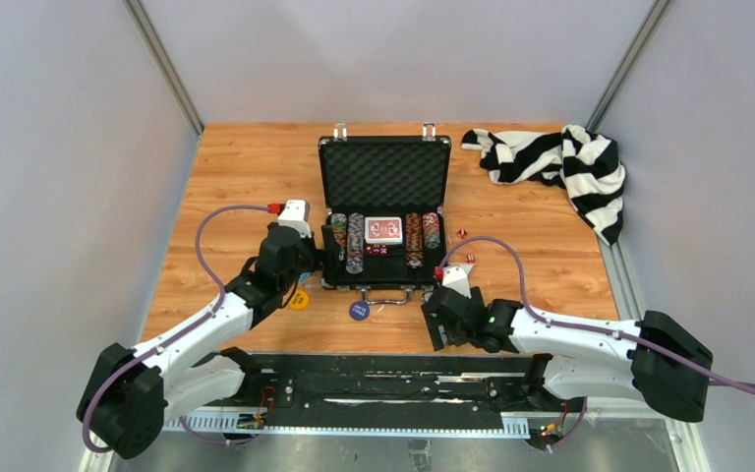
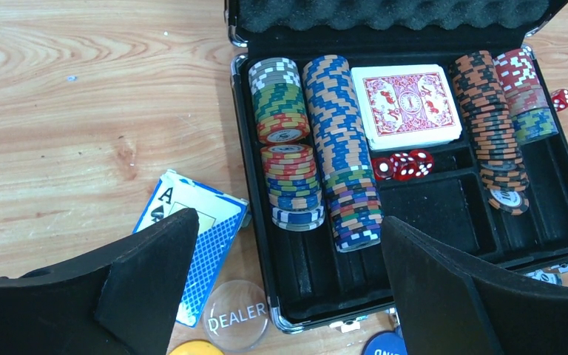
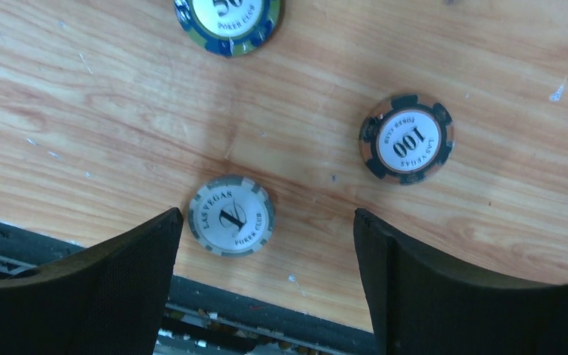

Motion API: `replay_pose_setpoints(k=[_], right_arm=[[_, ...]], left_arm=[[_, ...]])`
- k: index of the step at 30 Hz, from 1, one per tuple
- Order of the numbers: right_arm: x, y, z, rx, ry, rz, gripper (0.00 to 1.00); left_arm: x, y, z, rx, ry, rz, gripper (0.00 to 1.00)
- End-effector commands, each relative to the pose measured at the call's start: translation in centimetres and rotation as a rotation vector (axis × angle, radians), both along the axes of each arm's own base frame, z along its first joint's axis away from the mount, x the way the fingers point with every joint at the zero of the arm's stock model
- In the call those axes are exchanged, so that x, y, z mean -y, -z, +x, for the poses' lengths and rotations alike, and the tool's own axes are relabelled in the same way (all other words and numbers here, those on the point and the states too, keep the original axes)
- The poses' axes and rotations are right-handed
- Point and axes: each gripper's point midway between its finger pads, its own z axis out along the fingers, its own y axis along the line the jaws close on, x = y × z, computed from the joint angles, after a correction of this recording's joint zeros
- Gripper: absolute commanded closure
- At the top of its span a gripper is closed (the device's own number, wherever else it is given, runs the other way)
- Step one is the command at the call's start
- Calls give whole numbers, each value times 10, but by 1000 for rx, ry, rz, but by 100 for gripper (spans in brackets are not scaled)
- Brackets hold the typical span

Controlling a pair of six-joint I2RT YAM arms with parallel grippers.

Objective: Pack up texas hold em set

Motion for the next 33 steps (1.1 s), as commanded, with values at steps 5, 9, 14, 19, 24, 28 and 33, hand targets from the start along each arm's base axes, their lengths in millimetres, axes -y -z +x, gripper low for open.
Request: replay_pose_setpoints(k=[5,9,14,19,24,28,33], right_arm=[[10,15,-1,0,56,-55,28],[12,15,-3,-12,57,-61,44],[8,5,-8,-15,34,-36,35],[7,2,-12,-16,29,-20,36],[10,7,-12,-15,39,-25,48],[7,13,-13,-19,37,-12,41],[5,15,-12,-15,30,1,40]], left_arm=[[-2,5,-4,-6,-2,15,2],[-5,4,-4,-1,-15,17,2],[-10,4,-4,-1,-34,38,2],[-10,4,-5,-3,-30,35,2],[-9,5,-5,-6,-28,34,2],[-8,6,-5,-11,-21,31,2],[-6,8,-5,-17,-13,33,2]])
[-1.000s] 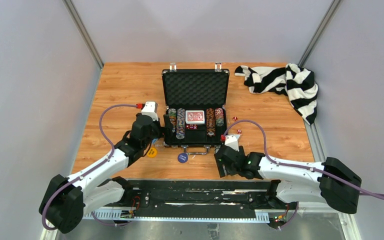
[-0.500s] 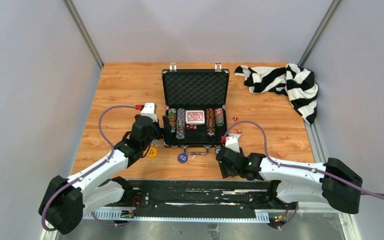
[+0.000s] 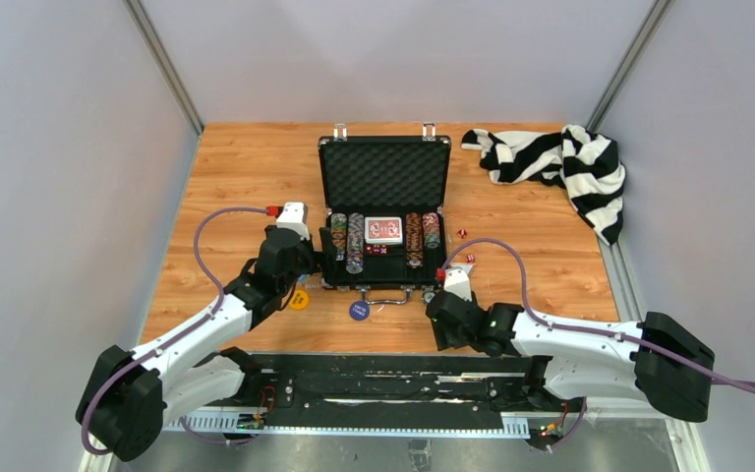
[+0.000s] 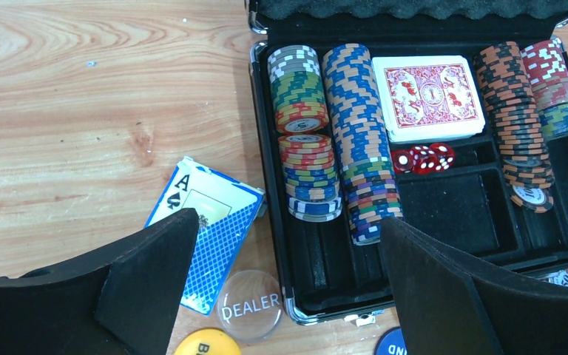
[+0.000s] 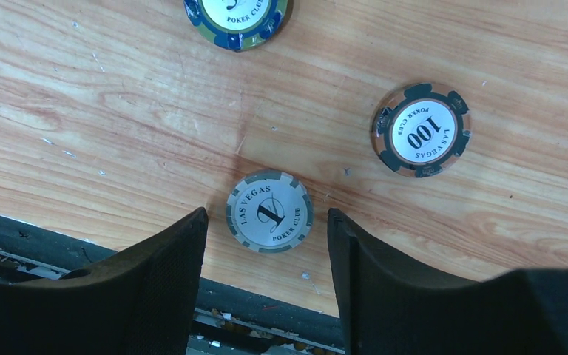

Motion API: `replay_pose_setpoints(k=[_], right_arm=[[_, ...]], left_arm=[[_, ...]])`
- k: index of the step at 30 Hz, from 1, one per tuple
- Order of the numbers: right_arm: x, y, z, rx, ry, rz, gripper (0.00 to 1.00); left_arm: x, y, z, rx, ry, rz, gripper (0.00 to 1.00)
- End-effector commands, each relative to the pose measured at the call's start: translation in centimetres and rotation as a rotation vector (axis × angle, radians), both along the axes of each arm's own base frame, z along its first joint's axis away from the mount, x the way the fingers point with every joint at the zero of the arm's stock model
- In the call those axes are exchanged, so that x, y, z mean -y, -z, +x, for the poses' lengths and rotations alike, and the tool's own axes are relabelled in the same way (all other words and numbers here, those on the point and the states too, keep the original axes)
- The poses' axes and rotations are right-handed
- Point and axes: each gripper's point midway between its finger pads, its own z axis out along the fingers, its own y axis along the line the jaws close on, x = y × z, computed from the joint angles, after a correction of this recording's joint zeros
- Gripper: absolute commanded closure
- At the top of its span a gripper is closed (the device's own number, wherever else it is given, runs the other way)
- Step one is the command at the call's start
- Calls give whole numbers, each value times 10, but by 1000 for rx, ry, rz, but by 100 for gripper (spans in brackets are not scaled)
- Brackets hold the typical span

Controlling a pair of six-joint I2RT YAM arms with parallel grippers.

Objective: Pack up texas hold em set

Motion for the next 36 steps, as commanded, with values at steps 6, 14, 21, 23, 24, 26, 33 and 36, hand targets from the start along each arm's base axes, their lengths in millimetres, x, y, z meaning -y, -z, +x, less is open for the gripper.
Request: replay_pose_setpoints(k=[6,14,21,23,24,26,33,36], right_arm=[[4,14,-9,-25,-28,-16,56],[-2,7,-7,-18,-48,-15,60],[-24,-22,8,34,-103,3,66],[-28,-27,14,52,-118,-11,66],[-30,-29,16,60,-129,-18,66],[-36,-34,19,69,-141,-18,67],[-46,-54,33,163,-203,3,70],[-45,-71,40,251,-223,43,71]], left_arm=[[3,2,-2,-2,20,6,2],[9,1,-3,-11,44,-7,2],[35,-11,-6,-55,107,21,2],[45,-20,-9,-41,134,7,2],[49,-23,-11,-40,151,-11,2],[55,-29,-15,-43,182,-38,2],[111,-43,-49,-179,486,-195,2],[139,-45,-69,-291,627,-308,2]])
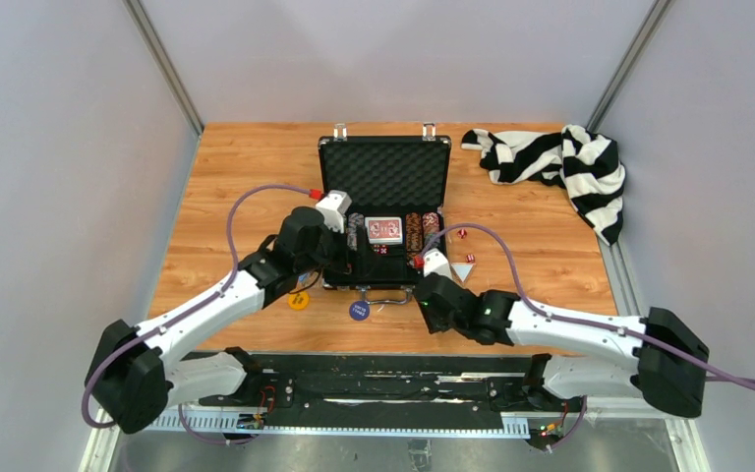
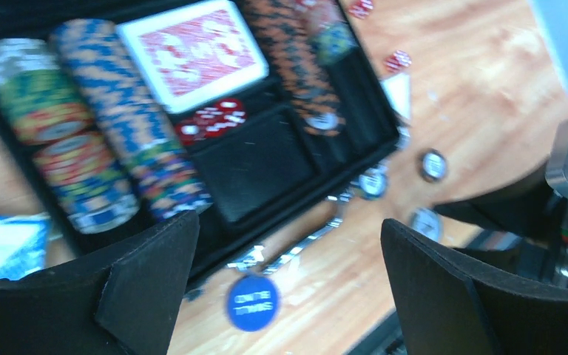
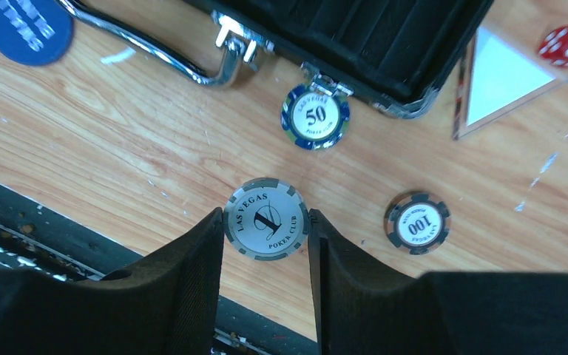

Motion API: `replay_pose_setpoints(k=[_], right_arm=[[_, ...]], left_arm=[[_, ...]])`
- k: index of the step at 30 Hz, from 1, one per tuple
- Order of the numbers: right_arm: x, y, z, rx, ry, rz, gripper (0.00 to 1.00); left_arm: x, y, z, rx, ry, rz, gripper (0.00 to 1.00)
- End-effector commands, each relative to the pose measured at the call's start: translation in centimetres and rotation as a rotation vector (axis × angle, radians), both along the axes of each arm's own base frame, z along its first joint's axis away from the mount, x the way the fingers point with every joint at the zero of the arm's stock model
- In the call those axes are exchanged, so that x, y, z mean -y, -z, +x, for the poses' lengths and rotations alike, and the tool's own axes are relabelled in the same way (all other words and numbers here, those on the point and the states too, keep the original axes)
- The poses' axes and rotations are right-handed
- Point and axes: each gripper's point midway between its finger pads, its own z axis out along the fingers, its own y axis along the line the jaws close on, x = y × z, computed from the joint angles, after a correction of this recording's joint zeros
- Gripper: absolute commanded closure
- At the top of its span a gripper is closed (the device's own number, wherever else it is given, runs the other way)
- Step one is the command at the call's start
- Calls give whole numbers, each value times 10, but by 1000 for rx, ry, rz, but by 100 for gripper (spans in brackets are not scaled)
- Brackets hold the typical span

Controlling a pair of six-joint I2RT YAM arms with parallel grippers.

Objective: Pack up texas hold em set

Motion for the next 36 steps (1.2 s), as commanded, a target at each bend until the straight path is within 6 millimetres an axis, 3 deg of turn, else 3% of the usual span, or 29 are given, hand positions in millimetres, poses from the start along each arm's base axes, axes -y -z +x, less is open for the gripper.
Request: replay_pose_setpoints(k=[1,8,15,36], right_arm=[[-4,-35,14,168,-65,66,71],[-7,-66,18,276,-145,133,69],[-17,-82,17,324,-208,186,69],[-38,-105,9,352,-331,261,69]], left_arm=[[51,-12,-41,-188,274,-185,2],[79,-16,-65,-341,443,-319,1],[97,-14,-75,-475,542,-403,2],[115,-5,-63,-558,536,-466,16]])
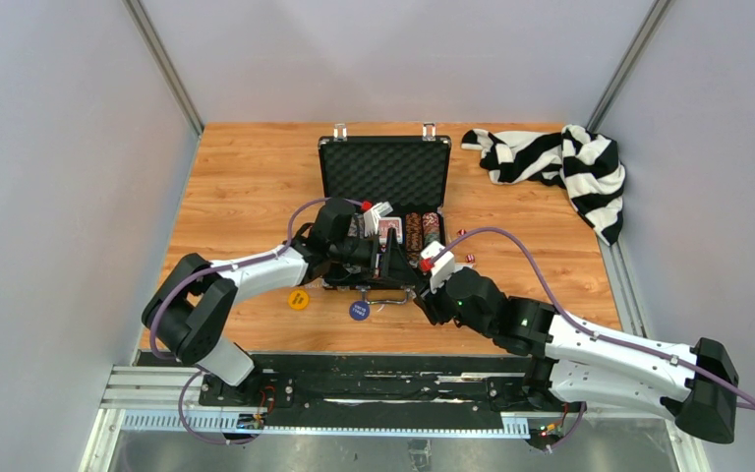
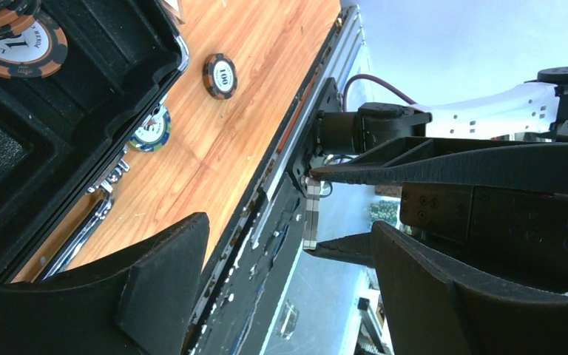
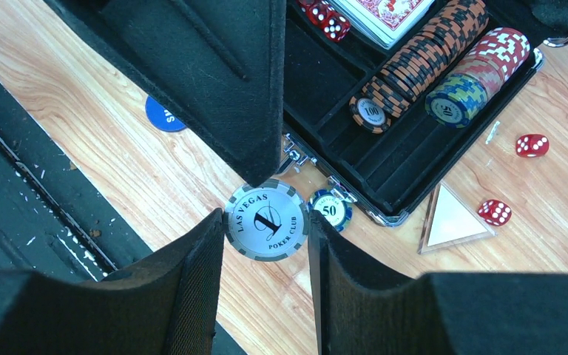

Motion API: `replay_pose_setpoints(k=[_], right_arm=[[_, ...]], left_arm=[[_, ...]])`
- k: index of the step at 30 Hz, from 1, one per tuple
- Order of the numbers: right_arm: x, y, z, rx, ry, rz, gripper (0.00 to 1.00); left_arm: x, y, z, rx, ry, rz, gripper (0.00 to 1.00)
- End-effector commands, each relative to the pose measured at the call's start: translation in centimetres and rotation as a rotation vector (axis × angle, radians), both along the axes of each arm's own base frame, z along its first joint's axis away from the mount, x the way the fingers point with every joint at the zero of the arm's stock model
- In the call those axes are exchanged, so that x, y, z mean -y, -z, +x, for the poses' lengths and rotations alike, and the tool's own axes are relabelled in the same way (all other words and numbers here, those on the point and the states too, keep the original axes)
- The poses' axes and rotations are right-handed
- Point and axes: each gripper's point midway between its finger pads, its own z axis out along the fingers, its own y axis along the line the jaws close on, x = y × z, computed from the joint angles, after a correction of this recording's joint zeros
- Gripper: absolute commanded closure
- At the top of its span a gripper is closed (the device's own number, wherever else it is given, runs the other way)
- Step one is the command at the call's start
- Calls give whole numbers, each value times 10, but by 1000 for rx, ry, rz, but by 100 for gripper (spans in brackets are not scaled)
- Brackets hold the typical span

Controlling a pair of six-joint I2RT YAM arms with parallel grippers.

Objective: Pack up texas hold em set

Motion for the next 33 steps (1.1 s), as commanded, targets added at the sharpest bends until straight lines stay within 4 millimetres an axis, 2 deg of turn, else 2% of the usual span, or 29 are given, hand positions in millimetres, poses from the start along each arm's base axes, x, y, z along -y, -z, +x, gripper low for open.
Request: replay_pose_setpoints(k=[1,8,16,25,33], right_arm=[[-11,-19,-2,39,-41,51,69],[-16,-25,-2,45,-52,63,69],[-18,-27,-1,45,-50,71,68],[-19,-23,-2,35,-52,67,69],[-21,-24,-1,33,-53,76,69]], left_arm=[[7,-14,-1,22,37,-46,16],[7,-8,-4,21,39,-33,19],[11,-8,-6,23,46,-40,31],[13,-2,-9,24,53,-28,50],[16,1,-14,24,75,-24,51]])
